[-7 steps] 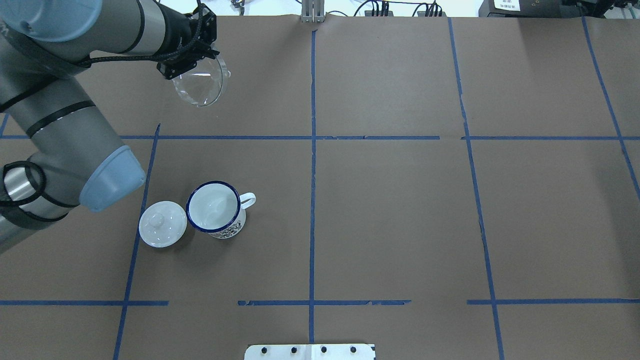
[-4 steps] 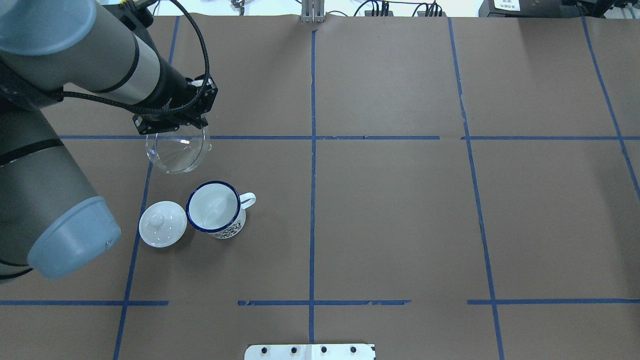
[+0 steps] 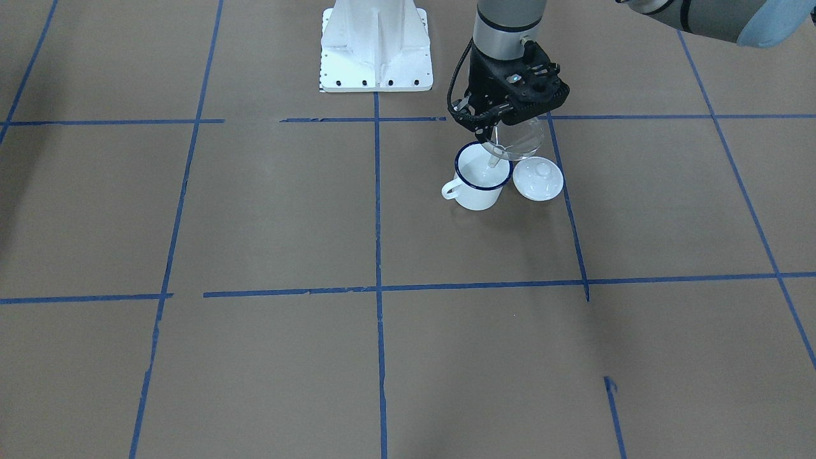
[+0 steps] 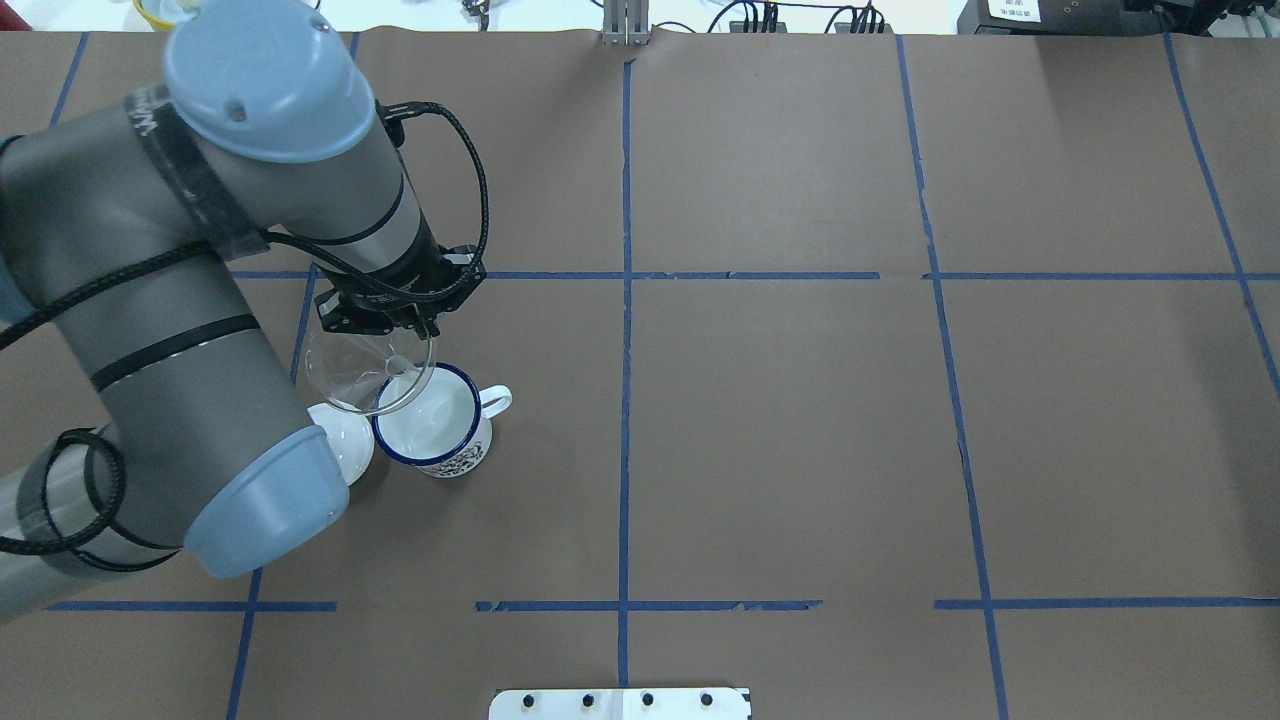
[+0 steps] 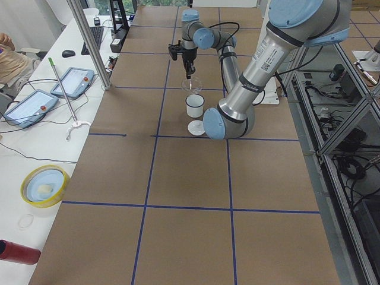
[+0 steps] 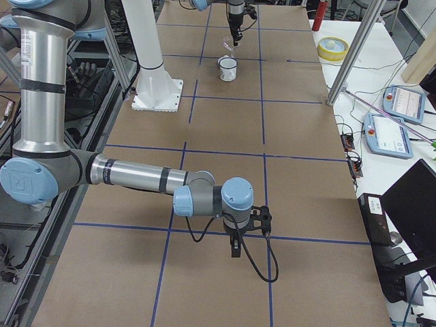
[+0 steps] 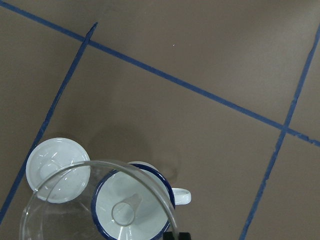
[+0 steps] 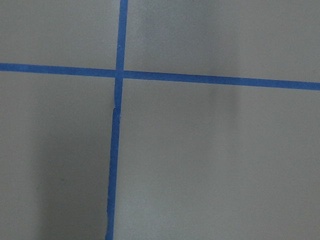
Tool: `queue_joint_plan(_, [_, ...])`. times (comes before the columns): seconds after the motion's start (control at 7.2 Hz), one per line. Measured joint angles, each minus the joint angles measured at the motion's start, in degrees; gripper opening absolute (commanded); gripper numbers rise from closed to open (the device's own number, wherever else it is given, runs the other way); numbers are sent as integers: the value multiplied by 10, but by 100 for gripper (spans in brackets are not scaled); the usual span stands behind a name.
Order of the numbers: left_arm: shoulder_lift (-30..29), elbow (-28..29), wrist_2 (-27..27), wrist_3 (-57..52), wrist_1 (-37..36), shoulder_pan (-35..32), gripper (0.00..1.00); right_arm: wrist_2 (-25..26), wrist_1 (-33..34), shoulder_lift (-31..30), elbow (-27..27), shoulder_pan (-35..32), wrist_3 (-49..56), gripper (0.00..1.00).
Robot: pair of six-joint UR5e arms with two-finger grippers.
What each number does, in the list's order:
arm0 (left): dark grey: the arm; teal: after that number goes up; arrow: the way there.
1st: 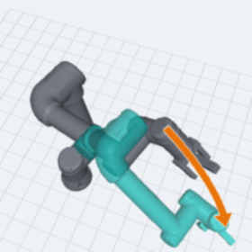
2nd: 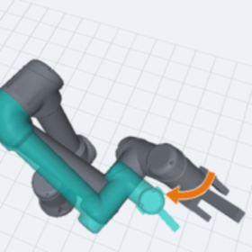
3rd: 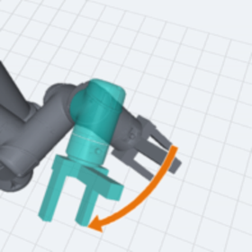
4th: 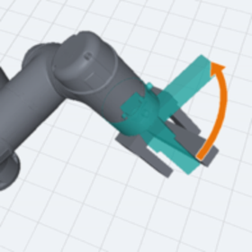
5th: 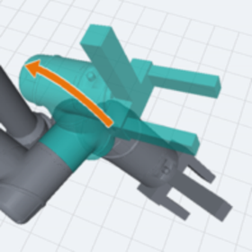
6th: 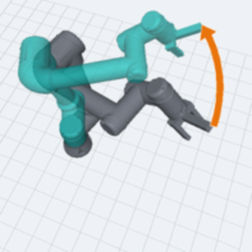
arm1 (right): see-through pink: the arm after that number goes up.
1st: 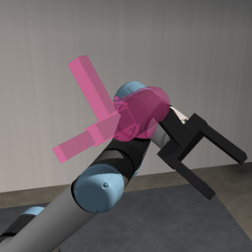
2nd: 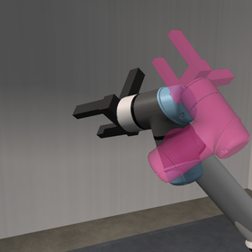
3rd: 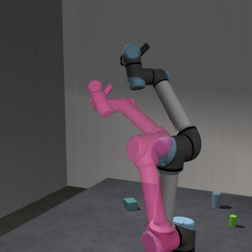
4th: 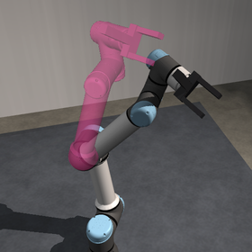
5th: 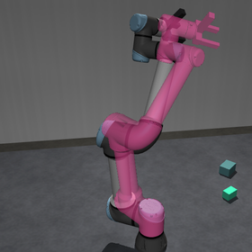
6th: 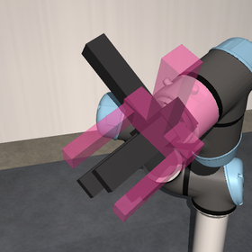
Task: Place funnel on cup
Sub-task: 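Carry the funnel over the mug opening with the left gripper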
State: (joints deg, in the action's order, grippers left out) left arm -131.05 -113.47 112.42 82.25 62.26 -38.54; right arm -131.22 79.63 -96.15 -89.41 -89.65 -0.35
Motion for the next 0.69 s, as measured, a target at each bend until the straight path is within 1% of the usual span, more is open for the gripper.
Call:
queue_joint_plan(0.28, [-3,50,-2,-10,21,18,0,0,0,0,0,0,0,100])
queue_joint_plan(0.69, [2,85,-3,-11,53,47,0,0,0,0,0,0,0,100])
